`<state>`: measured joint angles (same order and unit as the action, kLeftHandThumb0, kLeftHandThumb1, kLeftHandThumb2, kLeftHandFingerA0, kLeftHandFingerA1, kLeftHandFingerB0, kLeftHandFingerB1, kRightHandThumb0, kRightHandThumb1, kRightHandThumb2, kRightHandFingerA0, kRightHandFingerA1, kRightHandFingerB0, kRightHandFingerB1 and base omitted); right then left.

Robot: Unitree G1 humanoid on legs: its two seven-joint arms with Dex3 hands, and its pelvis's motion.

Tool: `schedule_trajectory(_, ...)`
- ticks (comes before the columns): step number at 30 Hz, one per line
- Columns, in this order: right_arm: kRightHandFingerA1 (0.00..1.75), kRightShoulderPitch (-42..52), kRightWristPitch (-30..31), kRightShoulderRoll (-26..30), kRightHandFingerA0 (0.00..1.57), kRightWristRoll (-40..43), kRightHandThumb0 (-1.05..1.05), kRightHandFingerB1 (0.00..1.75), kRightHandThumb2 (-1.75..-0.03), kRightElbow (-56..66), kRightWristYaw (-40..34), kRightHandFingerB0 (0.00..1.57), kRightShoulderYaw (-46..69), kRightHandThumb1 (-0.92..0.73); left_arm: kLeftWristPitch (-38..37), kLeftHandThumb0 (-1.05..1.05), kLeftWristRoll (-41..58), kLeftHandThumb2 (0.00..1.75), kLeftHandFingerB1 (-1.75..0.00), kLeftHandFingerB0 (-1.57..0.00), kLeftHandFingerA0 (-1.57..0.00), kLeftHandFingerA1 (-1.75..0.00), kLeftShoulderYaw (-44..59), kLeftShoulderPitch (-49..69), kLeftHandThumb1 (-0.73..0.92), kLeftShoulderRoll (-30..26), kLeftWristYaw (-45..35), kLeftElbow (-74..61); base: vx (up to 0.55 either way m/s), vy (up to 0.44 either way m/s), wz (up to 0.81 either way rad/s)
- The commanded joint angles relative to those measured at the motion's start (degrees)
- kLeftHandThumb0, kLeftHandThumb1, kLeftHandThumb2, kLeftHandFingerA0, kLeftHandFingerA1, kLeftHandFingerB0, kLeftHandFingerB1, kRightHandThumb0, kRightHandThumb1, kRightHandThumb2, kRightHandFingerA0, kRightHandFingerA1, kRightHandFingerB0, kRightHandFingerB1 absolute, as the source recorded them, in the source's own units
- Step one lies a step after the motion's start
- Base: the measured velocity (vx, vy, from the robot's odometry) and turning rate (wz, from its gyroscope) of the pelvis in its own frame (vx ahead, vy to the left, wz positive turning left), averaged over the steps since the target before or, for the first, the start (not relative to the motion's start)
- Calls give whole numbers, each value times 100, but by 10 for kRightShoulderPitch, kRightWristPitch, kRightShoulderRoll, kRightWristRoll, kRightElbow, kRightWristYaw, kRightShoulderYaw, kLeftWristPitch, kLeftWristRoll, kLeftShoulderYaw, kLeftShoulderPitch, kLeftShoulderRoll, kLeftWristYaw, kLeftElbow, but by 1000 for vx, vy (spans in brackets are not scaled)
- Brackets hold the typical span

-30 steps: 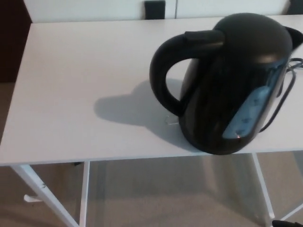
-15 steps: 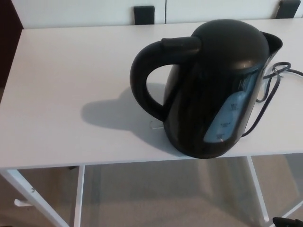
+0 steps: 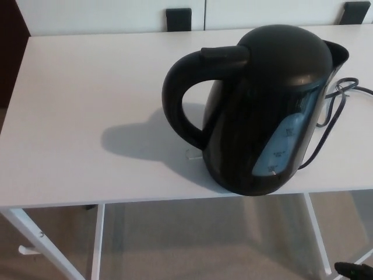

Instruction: The robot walk towards a table in front and uses its left hand to pick up the pot from the base and places it on the table

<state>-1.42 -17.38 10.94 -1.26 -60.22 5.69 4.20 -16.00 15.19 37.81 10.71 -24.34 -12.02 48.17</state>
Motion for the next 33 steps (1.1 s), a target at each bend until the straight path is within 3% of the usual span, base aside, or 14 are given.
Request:
schedule_trajectory(1,48,-5,5,11,48,-4,-5,45,-60,-1,-10,45,3,-71,65,-19,117,55,-32,-32,-39,-37,100,7,51,-6,52,-152,0,0,0)
schedule_trajectory(3,47,-4,2,12,45,-6,-5,45,-59,-2,-9,45,2,-72,107,-23,144,54,-32,-31,-40,-37,113,13,49,10,64,-248,3,-1,3)
schedule_trajectory(4,46,-3,3,12,45,-5,-5,45,-59,-1,-6,45,3,-72,122,-18,163,83,-49,-13,-31,-57,112,20,34,21,66,-312,0,0,0)
schedule_trajectory(5,46,-2,3,11,45,-3,-5,45,-59,-1,-4,45,4,-72,134,-18,179,83,-49,-13,-31,-57,110,26,34,30,66,-363,0,0,0)
schedule_trajectory(6,47,-5,4,12,46,-3,-5,45,-60,0,-5,46,4,-72,151,-25,199,54,-31,-28,-41,-38,100,24,48,40,75,-425,0,0,0)
schedule_trajectory(10,48,-14,11,14,47,-4,-5,45,-60,-1,-6,46,5,-72,199,-27,241,53,-31,-31,-38,-39,21,16,45,30,32,-576,0,0,0)
schedule_trajectory(11,47,-12,7,14,45,-3,-4,46,-60,4,-1,45,5,-72,215,-17,216,88,-50,-7,-10,-52,-36,3,38,21,11,-607,0,0,0)
schedule_trajectory(12,47,-11,5,13,45,-3,-4,46,-60,6,0,45,4,-72,223,-17,208,88,-50,-7,-10,-52,-56,0,38,18,4,-619,0,0,0)
schedule_trajectory(27,49,-10,0,10,48,-11,-3,46,-59,21,1,45,-6,-72,323,-20,20,85,-49,-6,-7,-50,-374,-230,31,59,6,-590,0,0,0)
schedule_trajectory(28,49,-9,0,9,48,-13,-3,46,-59,23,0,45,-9,-71,328,-35,7,54,-28,-17,-20,-31,-390,-249,45,63,9,-578,0,0,0)
schedule_trajectory(29,49,-9,-1,8,46,-15,-3,46,-59,26,0,45,-11,-72,334,-25,-24,86,-47,0,-1,-48,-420,-287,33,74,13,-550,0,0,0)
schedule_trajectory(31,48,-9,0,9,47,-19,-3,46,-59,29,-3,44,-15,-72,343,-24,-41,87,-47,0,-2,-49,-445,-321,35,85,22,-522,0,0,0)
schedule_trajectory(32,49,-9,-1,9,47,-19,-2,46,-59,31,-3,45,-16,-72,342,-47,-50,63,-31,-8,-8,-34,-458,-341,43,91,25,-503,0,0,0)
schedule_trajectory(33,49,-10,-1,8,47,-18,-2,46,-59,32,-4,45,-17,-72,346,-47,-56,63,-31,-8,-8,-34,-466,-351,43,92,28,-495,0,0,0)
